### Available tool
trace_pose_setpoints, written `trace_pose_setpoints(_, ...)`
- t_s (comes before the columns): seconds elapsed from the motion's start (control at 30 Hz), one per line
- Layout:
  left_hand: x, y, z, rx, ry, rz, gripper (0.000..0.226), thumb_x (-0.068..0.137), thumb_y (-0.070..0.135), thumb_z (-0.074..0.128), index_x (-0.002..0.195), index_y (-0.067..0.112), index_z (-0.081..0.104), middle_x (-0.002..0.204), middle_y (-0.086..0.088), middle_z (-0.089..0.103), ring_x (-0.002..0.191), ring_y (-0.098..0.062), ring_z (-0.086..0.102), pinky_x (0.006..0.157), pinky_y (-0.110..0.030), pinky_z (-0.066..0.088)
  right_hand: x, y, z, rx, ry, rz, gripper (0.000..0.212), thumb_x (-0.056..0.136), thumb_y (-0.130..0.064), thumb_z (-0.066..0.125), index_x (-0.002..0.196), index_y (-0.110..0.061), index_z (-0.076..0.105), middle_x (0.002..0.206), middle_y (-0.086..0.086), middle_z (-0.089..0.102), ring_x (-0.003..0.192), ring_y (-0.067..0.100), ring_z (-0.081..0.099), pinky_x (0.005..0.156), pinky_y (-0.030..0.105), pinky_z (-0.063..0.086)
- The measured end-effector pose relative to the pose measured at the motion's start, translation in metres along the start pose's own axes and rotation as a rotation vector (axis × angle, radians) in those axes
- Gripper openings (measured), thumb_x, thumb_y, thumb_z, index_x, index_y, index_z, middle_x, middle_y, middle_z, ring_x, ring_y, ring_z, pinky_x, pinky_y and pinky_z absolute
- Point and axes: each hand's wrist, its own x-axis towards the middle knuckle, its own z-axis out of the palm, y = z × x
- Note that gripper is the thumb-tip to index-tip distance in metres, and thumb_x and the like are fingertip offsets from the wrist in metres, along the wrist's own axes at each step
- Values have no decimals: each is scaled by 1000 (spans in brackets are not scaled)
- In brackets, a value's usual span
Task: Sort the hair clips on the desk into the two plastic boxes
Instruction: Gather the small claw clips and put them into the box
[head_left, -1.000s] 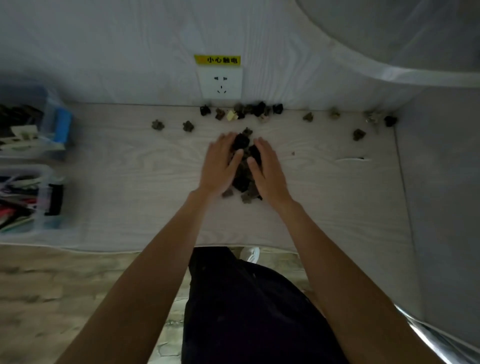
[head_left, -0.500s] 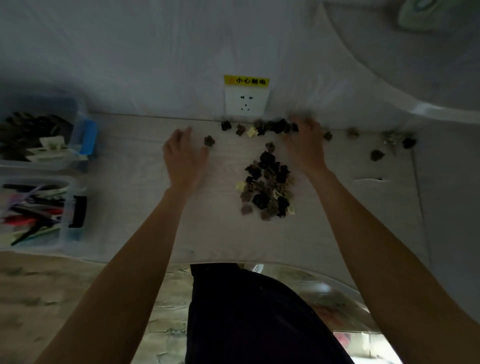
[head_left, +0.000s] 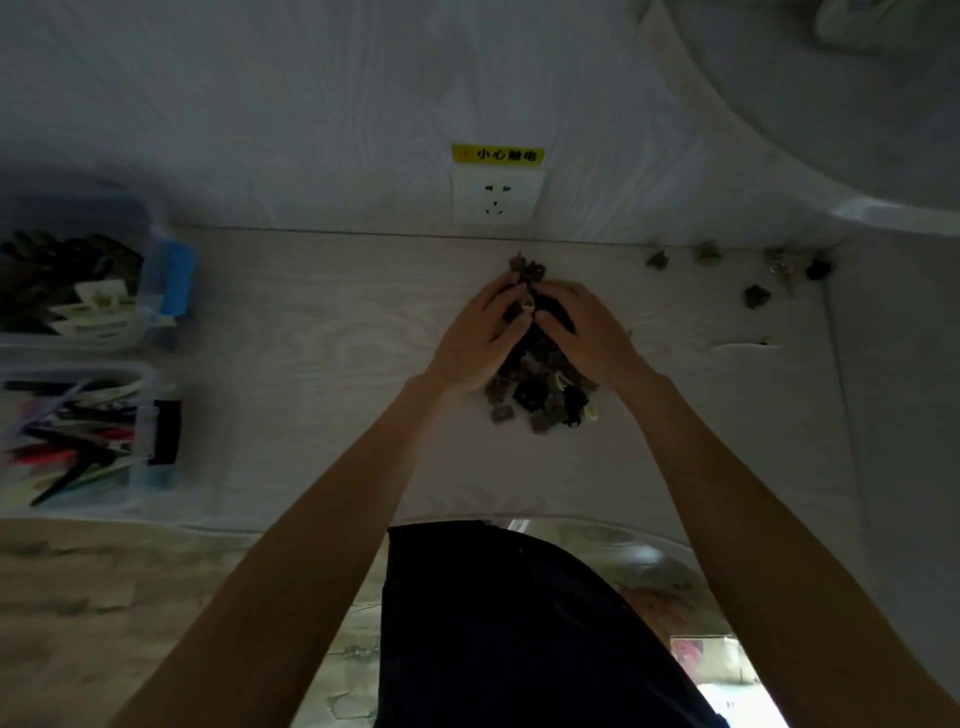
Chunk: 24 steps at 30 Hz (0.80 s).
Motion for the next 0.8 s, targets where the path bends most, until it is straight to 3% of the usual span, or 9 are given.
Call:
trace_pose_setpoints(0.13,-37,1,-12,-45,59,-46,60,92,42,50,144,25,26,156,-2,16,142,-17,15,113,-30,14,-45,13,-7,31,56,60,61,89,-50,49,141,-23,31,148,7,34,138,25,27,116,48,21)
trace_pose_setpoints(0.2,-54,0,-18,38,59,-77,78,81,44,65,145,27,23,155,-5,15,140,-20,15,110,-32,17,-73,17,-9,11,74,103,76,79,-53,62,141,-23,30,143,8,38,132,26,34,112,48,29)
trace_pose_setpoints(0.33,-77,-1,-9,269,-84,-140,108,61,46,81,145,30,16,144,-8,21,130,-29,25,98,-44,38,-115,8,10,12,43,243,91,70,-39,77,142,-26,23,134,10,37,121,27,38,97,42,42)
trace_pose_setpoints(0.4,-79,3,7,301,-96,-137,103,63,39,81,145,25,20,138,-13,28,124,-32,35,95,-42,41,-116,-2,25,-59,66,250,87,70,-37,76,139,-22,26,129,12,38,116,29,41,87,41,45)
trace_pose_setpoints(0.5,-77,11,24,277,12,-162,77,75,26,73,140,17,33,128,-18,40,106,-37,53,86,-35,44,-109,-14,37,-155,132,272,78,72,-39,74,134,-17,32,121,15,42,109,32,45,77,40,46)
trace_pose_setpoints(0.63,-77,10,30,212,36,-188,58,82,24,67,133,16,42,112,-17,56,101,-33,57,82,-30,40,-102,-17,41,-153,117,265,69,76,-37,70,132,-18,35,121,16,43,105,34,47,78,39,46)
trace_pose_setpoints(0.73,-82,9,30,147,73,-203,51,83,21,66,129,17,46,112,-14,56,101,-28,57,78,-26,37,-100,-19,40,-72,121,247,65,76,-36,71,130,-19,39,121,16,41,101,32,52,82,39,49)
trace_pose_setpoints(0.8,-82,9,29,74,85,-221,46,81,20,67,123,17,49,113,-12,53,98,-27,59,81,-28,43,-100,-21,40,-12,142,242,60,76,-32,71,127,-18,42,123,15,41,103,30,53,83,36,48)
